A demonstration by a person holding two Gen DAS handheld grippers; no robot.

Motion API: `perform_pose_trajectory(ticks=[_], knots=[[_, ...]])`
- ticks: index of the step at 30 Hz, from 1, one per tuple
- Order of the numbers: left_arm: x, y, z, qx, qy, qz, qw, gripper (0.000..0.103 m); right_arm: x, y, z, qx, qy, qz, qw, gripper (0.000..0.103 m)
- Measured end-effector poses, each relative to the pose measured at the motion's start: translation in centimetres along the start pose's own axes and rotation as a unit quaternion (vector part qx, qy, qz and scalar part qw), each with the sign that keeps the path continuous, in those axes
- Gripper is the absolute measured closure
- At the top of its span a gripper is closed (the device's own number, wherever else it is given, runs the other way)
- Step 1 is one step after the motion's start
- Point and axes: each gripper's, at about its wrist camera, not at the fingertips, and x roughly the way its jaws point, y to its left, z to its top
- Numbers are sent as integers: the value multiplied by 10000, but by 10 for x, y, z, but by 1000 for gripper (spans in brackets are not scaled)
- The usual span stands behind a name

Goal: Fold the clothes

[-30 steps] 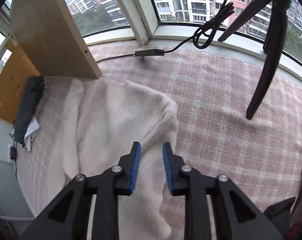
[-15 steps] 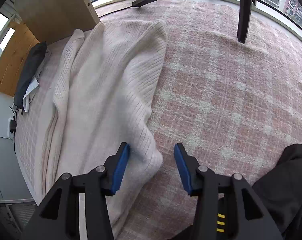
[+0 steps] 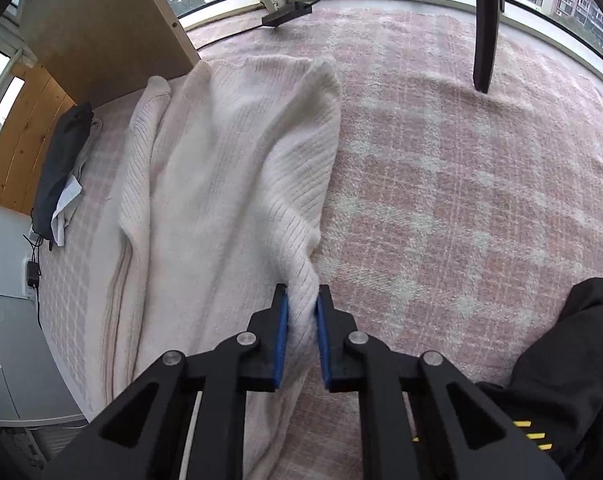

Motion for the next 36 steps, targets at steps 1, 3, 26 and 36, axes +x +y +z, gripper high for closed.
perform_pose_trajectory(ticks=[1,3,26,36], knots=[[-10,8,-2,-170,-141,-41,9997,97,-5,6,3,-46,-16,-38,10000,90],[-28,26,-8,-556,-383,-185,9975,97,-12,26,10,-244,-50,-15,9997,91],[-51,93,-38,-1440,-587,286,9874,97,-28,103,54,-744,-389,474,9953,74],[-55,97,-35,-1405,-168,675,9876,83,48,113,25,-934,-8,824,9922,75]])
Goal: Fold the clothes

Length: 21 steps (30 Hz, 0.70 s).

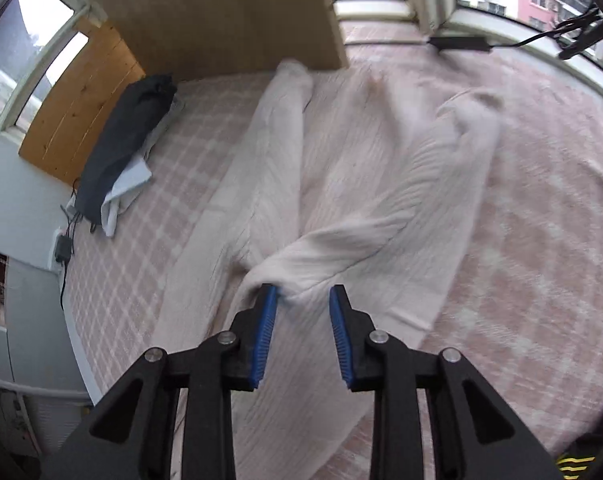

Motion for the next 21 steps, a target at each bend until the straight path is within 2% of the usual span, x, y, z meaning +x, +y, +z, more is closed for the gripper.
perform_pose_trajectory(ticks=[1,3,4,6,8,9,10,14,18,21], knots=[[-6,2,1,19,-44,50,10000,83,9,7,-4,-129,204,39,9997,75],[-19,4,2,117,-123,195,9997,81,-3,15,-5,-465,50,8,9989,75],[-25,4,4,181,-170,280,9993,81,-16,9,-3,-353,-114,272,9989,75],[-31,-1,11,291,-249,362,9986,81,-42,-19,7,146,-603,286,9977,75],[-35,-5,20,454,-344,331,9978,79,-58,-47,22,462,-993,-430,9930,74],[-34,-6,26,525,-377,360,9973,79,-63,-61,30,569,-1114,-734,9894,70],[-33,-7,32,583,-395,397,9967,79,-62,-76,37,690,-1140,-759,9882,64],[-19,-2,53,635,-327,409,9966,79,-41,-127,60,1078,-1082,-1062,9825,62],[0,5,69,657,-172,535,9963,79,-19,-145,66,933,-1059,-884,9860,62],[12,4,77,708,-37,542,9960,79,-12,-141,69,637,-1170,-877,9872,62]])
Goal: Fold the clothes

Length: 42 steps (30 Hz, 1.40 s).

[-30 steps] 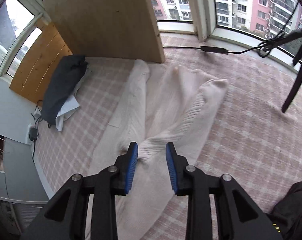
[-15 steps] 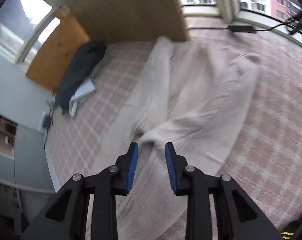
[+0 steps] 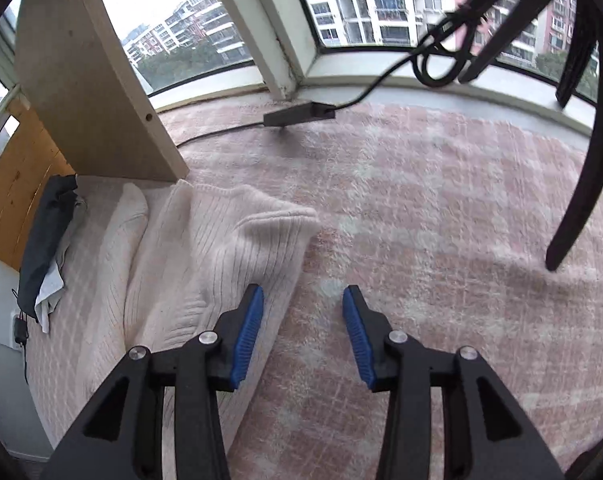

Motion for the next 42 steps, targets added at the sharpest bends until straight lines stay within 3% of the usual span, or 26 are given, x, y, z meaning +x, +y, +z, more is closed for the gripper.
perform_pose_trajectory(ticks=[3,7,11,13,15,20,23,26,28,30,32,34,36,41,42], knots=[[9,-3,5,29,87,-39,9999,79,5,13,5,-349,-45,-64,9994,62],[15,-9,9,77,178,-72,9998,79,9,21,7,-408,-12,361,9985,61],[20,-15,13,149,240,-31,9996,78,12,5,8,91,-106,987,9950,62],[22,-16,14,157,248,-19,9996,78,12,1,7,280,-127,1144,9930,96],[24,-16,16,133,255,-40,9996,78,8,1,6,363,-187,1104,9931,96],[29,-17,21,86,263,-94,9996,77,-24,11,1,34,-697,-11,9976,97],[32,-22,24,169,286,-83,9994,73,7,26,0,-441,-111,-433,9980,96],[35,-28,29,243,312,-49,9992,73,6,29,1,-517,-23,-602,9968,92],[37,-31,30,246,297,-58,9992,73,-10,21,0,-268,-103,-496,9984,87],[38,-32,30,225,270,-81,9994,72,-36,11,-8,-49,-471,-319,9984,87],[35,-30,26,185,240,-105,9995,72,-51,12,-16,-80,-506,83,9987,87],[33,-30,26,167,217,-118,9996,72,-44,24,-23,-277,-216,447,9984,87],[29,-29,25,162,191,-82,9997,72,-24,42,-26,-614,196,123,9978,87],[7,-25,19,68,17,4,10000,72,-27,85,-6,-699,151,600,9956,87],[5,-24,17,40,20,11,10000,72,-25,97,1,-727,178,748,9944,82]])
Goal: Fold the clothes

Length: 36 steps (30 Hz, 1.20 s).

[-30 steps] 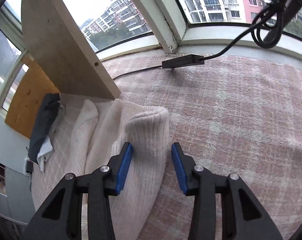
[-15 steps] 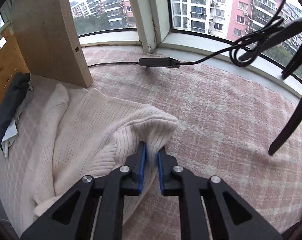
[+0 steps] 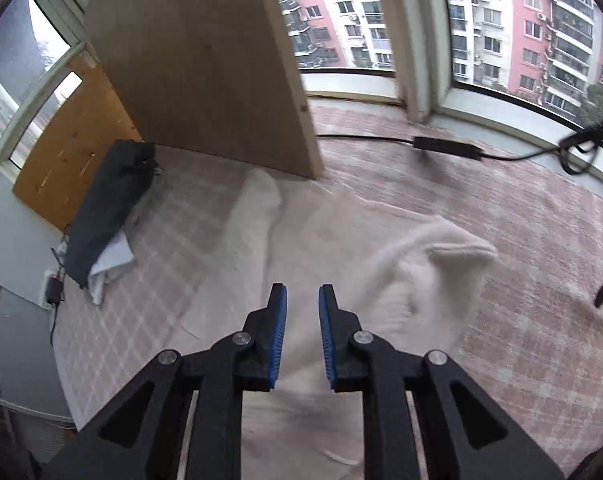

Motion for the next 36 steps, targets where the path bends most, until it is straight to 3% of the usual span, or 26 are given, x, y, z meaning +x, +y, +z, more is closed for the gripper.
perform_pose_trajectory(ticks=[3,8,12,14,16,17,21,25,27,30,32,36], knots=[[1,14,-6,-73,29,72,9999,72,20,35,25,-307,84,-54,9995,67],[3,18,-17,-188,38,2,9998,72,59,82,34,-568,261,-310,9976,67],[4,22,-22,-238,75,-68,9997,72,98,104,32,-852,618,-1437,9840,65],[5,23,-25,-219,95,-104,9997,72,117,109,31,-881,803,-1788,9766,54],[5,24,-26,-189,131,-137,9996,72,133,114,30,-923,941,-2054,9698,33],[5,24,-26,-169,146,-153,9996,72,137,119,29,-1020,938,-2206,9655,31],[0,26,-29,-75,149,-208,9996,72,145,129,31,-1121,922,-2443,9588,36],[3,22,-30,-47,199,-265,9994,71,142,125,32,-1120,837,-2501,9581,60],[-1,24,-34,-9,208,-277,9994,70,138,121,34,-1110,871,-2494,9581,61],[-8,28,-37,-52,197,-321,9993,70,107,120,37,-844,251,-2896,9531,56],[-8,32,-39,-101,192,-341,9992,70,95,134,35,-1025,-13,-2889,9519,52],[-7,30,-38,-80,233,-325,9992,70,126,164,25,-1559,610,-2809,9450,53]])
